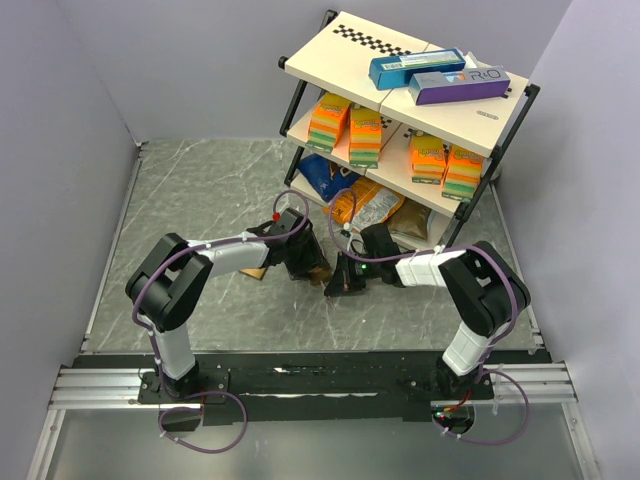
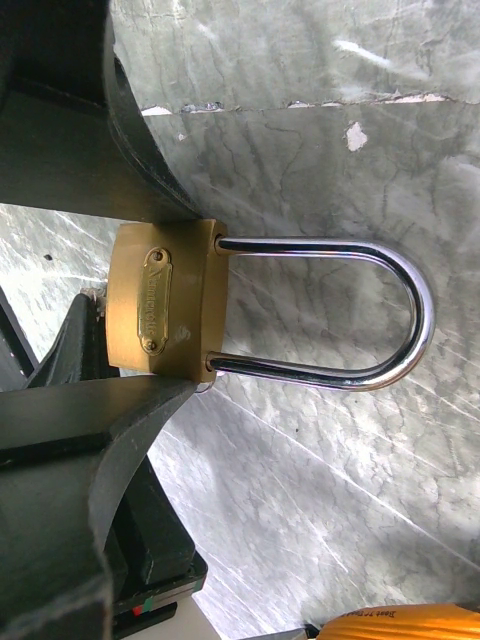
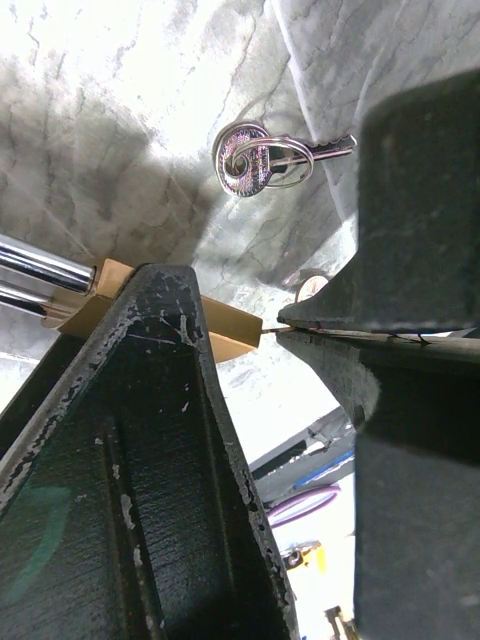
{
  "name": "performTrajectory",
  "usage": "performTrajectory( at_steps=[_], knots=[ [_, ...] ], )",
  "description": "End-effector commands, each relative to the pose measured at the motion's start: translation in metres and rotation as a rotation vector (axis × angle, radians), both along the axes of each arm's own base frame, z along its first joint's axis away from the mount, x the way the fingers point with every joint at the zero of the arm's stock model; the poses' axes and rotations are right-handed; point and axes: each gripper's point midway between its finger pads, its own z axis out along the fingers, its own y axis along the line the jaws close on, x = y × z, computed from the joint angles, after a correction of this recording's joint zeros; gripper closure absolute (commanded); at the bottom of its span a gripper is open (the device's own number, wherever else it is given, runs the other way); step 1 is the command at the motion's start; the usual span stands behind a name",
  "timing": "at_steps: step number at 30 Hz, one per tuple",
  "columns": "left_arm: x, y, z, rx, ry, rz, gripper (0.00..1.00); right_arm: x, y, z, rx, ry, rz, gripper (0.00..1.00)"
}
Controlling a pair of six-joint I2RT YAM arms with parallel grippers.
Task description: Unlock with the key
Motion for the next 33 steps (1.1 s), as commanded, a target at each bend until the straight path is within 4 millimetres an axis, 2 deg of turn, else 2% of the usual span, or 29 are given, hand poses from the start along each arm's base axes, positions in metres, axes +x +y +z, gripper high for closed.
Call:
performTrajectory(
  at_steps=[1, 8, 27, 33],
  knots=[
    [-0.020, 0.027, -0.040, 0.143, 0.088, 0.006, 0.99, 0.025, 0.004, 0.016, 0.019, -0.068, -0.036, 1.00],
    [-0.022, 0.026, -0.040, 0.133, 0.091, 0.006, 0.99, 0.029, 0.002, 0.008, 0.003, -0.042, -0.054, 1.00],
    [-0.025, 0.020, -0.043, 0.105, 0.110, -0.009, 0.99, 0.046, 0.014, 0.011, 0.033, -0.063, -0.052, 1.00],
    [-0.024, 0.016, -0.042, 0.093, 0.113, -0.014, 0.99, 0.051, 0.010, 0.009, -0.008, -0.077, -0.068, 1.00]
  ],
)
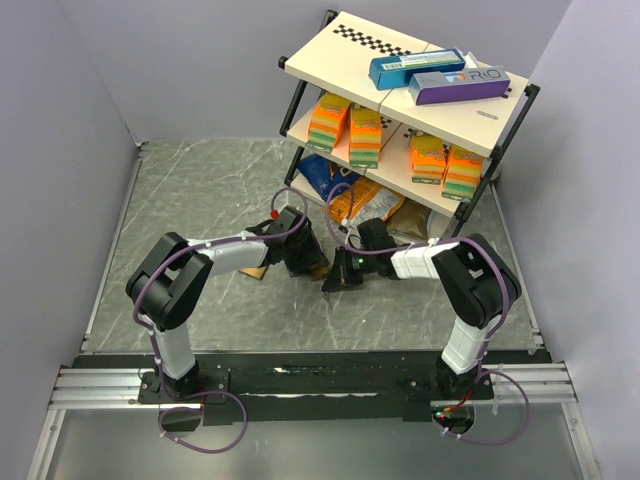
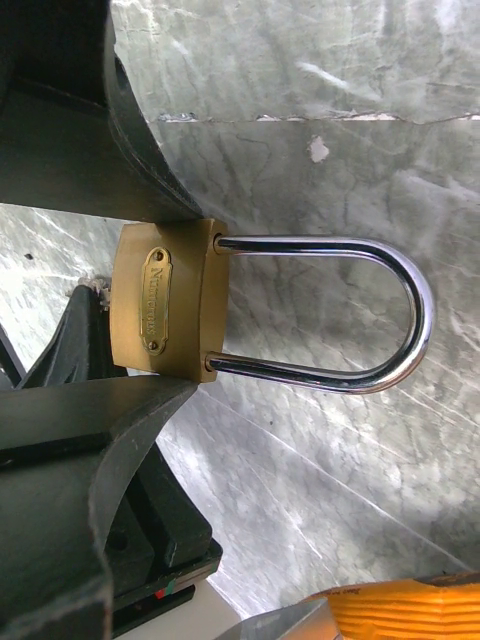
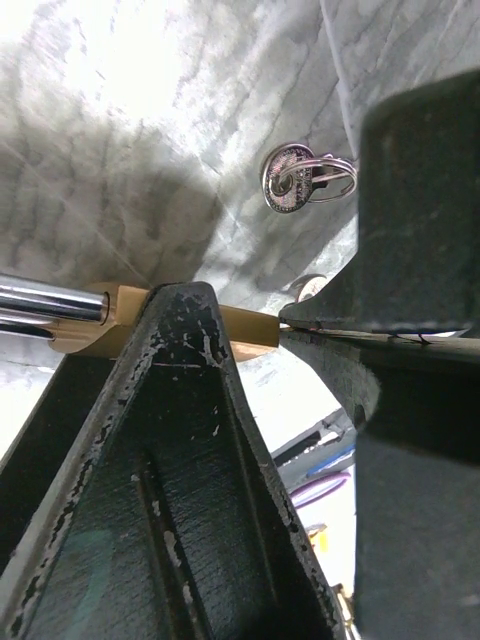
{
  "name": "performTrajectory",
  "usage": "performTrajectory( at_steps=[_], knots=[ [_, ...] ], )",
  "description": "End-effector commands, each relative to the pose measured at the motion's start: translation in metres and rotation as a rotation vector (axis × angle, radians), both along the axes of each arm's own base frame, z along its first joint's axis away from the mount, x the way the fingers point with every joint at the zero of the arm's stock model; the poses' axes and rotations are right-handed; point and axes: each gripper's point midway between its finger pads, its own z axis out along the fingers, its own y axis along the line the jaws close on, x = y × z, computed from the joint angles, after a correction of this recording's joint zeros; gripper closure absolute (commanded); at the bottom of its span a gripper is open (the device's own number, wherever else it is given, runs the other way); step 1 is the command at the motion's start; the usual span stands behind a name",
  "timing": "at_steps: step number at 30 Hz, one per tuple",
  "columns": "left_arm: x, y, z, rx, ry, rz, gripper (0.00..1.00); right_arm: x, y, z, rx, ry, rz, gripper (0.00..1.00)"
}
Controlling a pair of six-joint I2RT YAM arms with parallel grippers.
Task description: Unlock with the key
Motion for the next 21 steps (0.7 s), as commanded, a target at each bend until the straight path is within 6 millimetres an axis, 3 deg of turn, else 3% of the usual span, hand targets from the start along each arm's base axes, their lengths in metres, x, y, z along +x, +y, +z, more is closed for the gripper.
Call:
performTrajectory(
  at_steps=[1, 21],
  knots=[
    [-0.034, 0.016, -0.044, 0.097, 0.143, -0.031, 0.99, 0.038, 0.004, 0.013, -0.004, -0.129, -0.053, 1.00],
    [-0.032, 0.012, -0.041, 0.085, 0.146, -0.033, 0.99, 0.046, -0.005, 0.002, -0.098, -0.118, -0.082, 1.00]
  ],
)
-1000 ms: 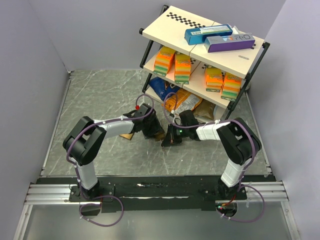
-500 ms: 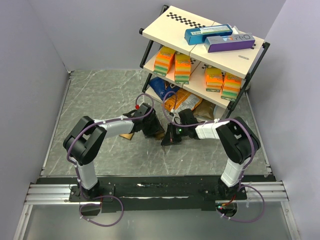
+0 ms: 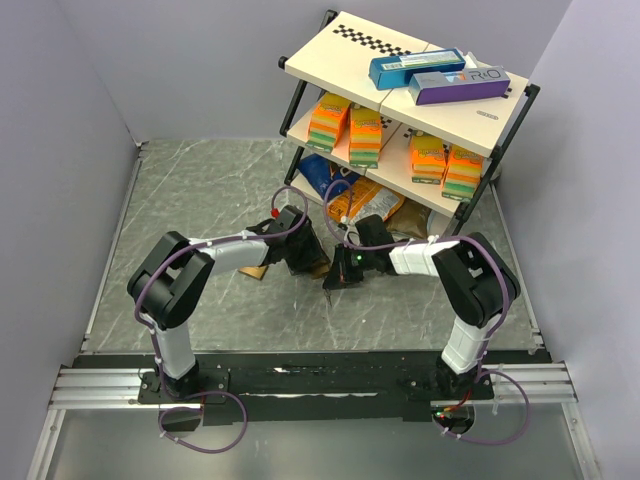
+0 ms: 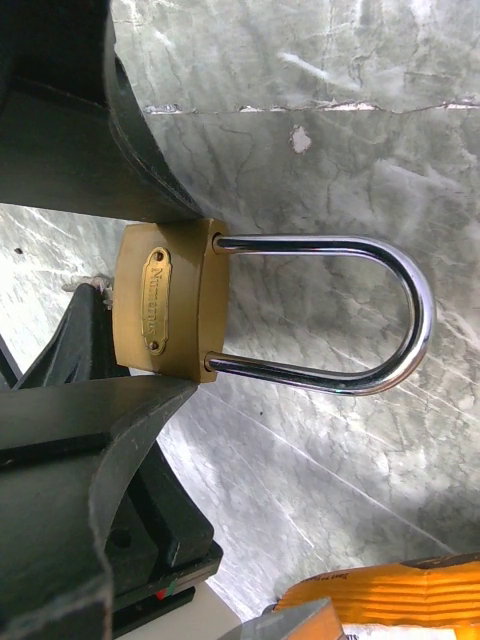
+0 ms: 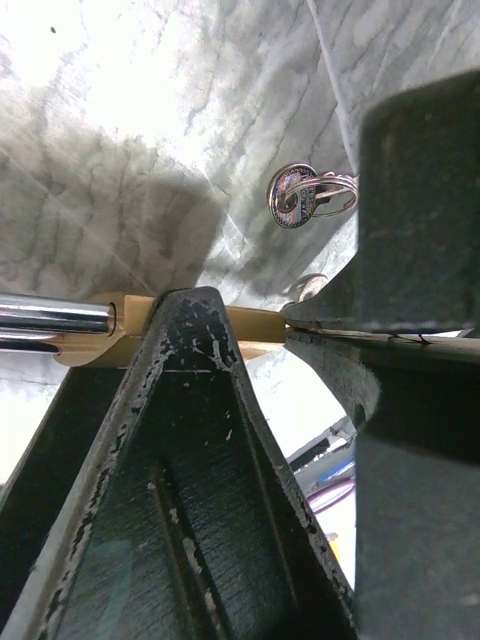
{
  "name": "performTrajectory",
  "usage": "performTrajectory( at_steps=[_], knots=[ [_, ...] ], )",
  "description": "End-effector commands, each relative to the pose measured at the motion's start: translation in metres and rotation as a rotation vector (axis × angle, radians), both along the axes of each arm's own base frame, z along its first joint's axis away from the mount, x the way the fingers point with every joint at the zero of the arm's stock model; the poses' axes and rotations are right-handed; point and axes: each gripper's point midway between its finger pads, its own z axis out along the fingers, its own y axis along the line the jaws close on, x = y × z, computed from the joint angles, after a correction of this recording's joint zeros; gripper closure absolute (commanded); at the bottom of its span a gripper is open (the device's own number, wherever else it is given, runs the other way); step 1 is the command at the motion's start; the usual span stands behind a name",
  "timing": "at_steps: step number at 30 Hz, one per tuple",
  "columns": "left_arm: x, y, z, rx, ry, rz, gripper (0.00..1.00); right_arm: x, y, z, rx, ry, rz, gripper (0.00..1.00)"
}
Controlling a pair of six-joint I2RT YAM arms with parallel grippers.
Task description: Unlock with the key
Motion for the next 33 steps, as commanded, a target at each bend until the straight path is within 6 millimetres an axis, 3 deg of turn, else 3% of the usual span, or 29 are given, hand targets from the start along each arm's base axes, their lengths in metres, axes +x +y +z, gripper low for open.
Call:
performTrajectory(
  at_steps=[1, 8, 16, 22, 26, 33],
  knots=[
    [-0.039, 0.015, -0.041, 0.095, 0.159, -0.038, 0.99, 0.040, -0.002, 0.005, -0.049, -0.127, -0.063, 1.00],
    [-0.042, 0.013, -0.044, 0.085, 0.168, -0.050, 0.99, 0.048, -0.005, 0.007, -0.080, -0.182, -0.047, 1.00],
    [-0.049, 0.008, -0.048, 0.069, 0.193, -0.088, 0.99, 0.060, 0.005, 0.031, -0.014, -0.293, -0.011, 1.00],
    [-0.057, 0.002, -0.050, 0.044, 0.214, -0.123, 0.99, 0.069, -0.001, 0.027, -0.020, -0.290, -0.031, 1.00],
    [-0.064, -0.001, -0.051, 0.050, 0.224, -0.152, 0.99, 0.078, -0.010, 0.035, 0.001, -0.306, -0.060, 1.00],
    [-0.072, -0.014, -0.052, 0.044, 0.236, -0.206, 0.99, 0.087, -0.007, 0.045, 0.016, -0.335, -0.071, 1.00]
  ],
)
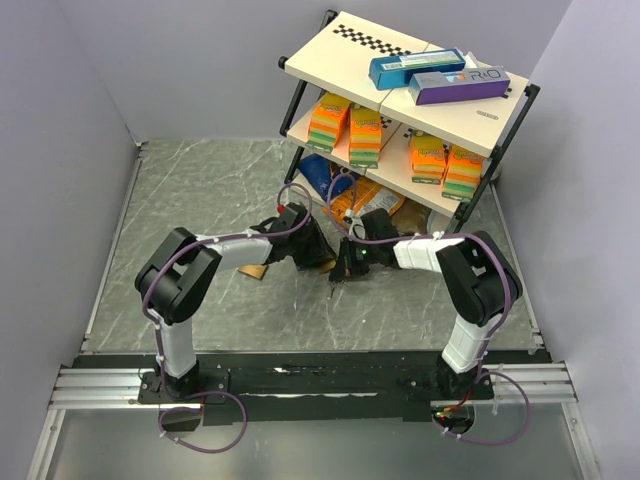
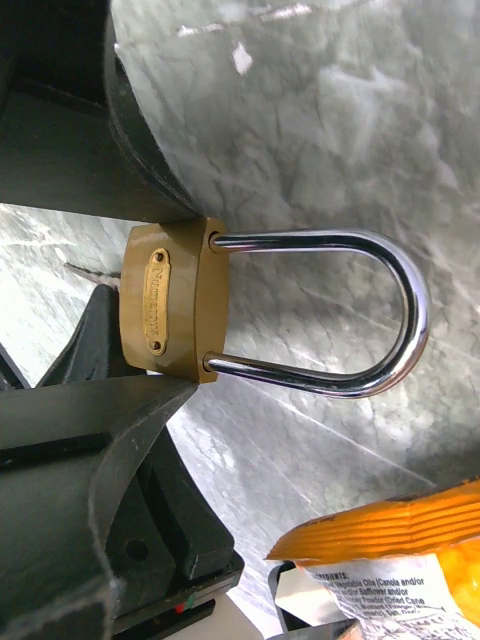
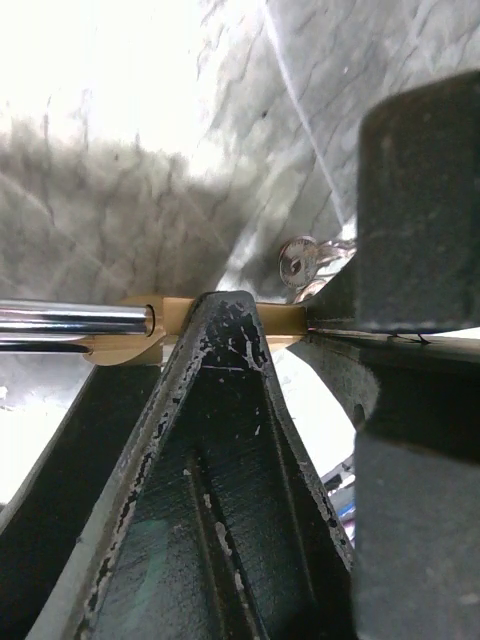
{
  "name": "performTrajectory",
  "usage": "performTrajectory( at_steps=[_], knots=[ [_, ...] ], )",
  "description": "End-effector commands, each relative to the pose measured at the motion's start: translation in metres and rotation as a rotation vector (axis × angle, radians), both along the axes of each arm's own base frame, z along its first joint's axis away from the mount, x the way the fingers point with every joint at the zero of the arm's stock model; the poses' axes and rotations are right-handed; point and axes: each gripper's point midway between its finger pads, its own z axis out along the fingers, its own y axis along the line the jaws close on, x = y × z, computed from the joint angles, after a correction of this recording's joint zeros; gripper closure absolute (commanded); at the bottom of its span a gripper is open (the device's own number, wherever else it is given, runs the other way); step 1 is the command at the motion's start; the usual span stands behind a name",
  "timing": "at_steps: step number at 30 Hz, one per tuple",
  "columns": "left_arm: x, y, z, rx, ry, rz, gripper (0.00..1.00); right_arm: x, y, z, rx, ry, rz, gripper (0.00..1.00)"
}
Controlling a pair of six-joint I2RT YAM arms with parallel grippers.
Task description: Unlock with the key
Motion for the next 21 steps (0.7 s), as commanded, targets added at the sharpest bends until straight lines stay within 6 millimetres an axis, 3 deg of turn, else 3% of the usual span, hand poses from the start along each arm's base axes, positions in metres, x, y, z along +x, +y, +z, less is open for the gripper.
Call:
performTrajectory(
  at_steps=[1, 10, 21],
  knots=[
    [-0.083, 0.003, -0.053, 0.117, 0.262, -0.182, 0.99, 0.066, 0.007, 0.043, 0.054, -0.260, -0.068, 1.00],
    [-0.094, -0.006, -0.047, 0.092, 0.267, -0.219, 0.99, 0.081, 0.002, 0.049, 0.020, -0.312, -0.109, 1.00],
    [-0.105, -0.022, -0.041, 0.078, 0.271, -0.268, 0.99, 0.112, -0.001, 0.086, 0.026, -0.443, -0.219, 1.00]
  ],
)
